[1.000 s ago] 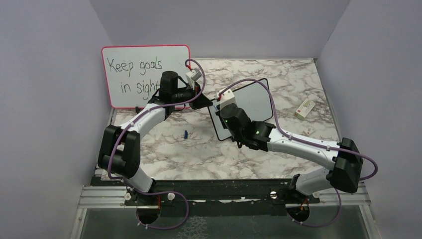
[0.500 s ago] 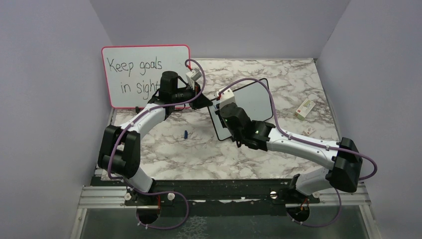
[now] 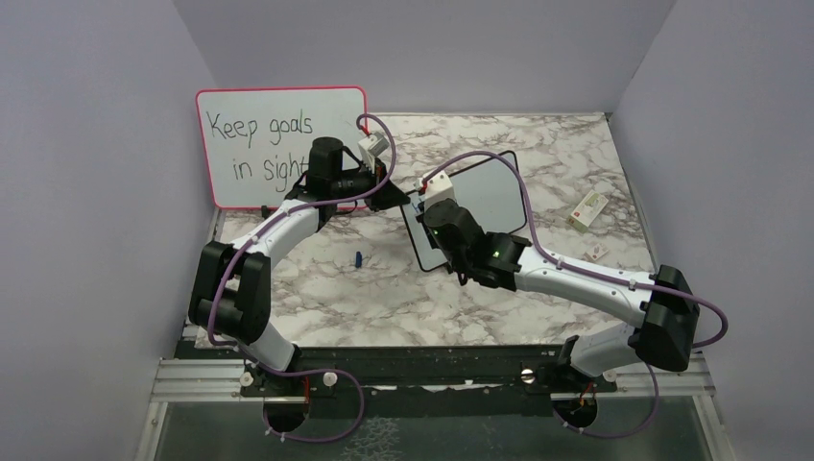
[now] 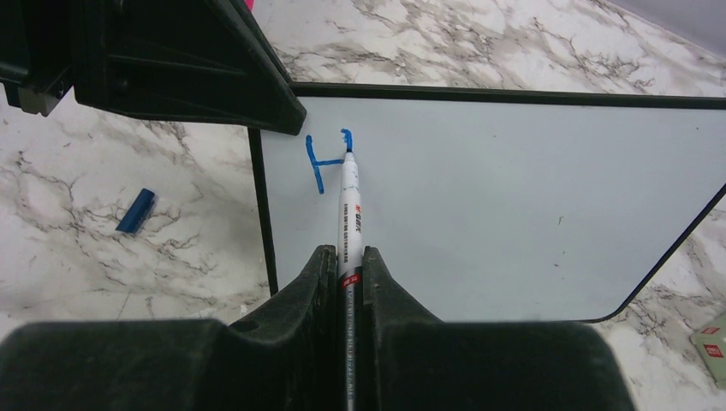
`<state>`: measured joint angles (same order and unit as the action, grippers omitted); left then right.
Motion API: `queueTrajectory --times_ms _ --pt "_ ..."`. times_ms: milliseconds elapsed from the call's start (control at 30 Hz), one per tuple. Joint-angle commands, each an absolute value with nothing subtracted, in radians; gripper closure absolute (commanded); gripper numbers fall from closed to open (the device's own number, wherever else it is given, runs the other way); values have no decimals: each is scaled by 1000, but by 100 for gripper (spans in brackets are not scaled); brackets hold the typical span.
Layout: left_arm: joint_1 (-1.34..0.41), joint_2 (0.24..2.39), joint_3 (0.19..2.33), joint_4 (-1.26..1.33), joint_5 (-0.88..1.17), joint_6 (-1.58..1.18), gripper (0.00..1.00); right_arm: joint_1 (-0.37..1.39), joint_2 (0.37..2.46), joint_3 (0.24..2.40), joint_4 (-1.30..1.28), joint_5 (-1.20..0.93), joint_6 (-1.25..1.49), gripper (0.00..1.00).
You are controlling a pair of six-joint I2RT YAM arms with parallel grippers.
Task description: Write a sentence on the whiteboard
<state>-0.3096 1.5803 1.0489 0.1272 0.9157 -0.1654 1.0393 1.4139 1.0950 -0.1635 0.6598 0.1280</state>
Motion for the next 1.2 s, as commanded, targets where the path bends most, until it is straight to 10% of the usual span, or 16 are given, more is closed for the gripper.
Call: queueTrajectory --times_ms 0,1167 --pt "-305 1578 1051 84 934 -113 100 1034 1411 1105 -212 626 155 99" --pt "-305 1576 1052 81 933 -112 100 1034 1387 1071 -276 613 203 99"
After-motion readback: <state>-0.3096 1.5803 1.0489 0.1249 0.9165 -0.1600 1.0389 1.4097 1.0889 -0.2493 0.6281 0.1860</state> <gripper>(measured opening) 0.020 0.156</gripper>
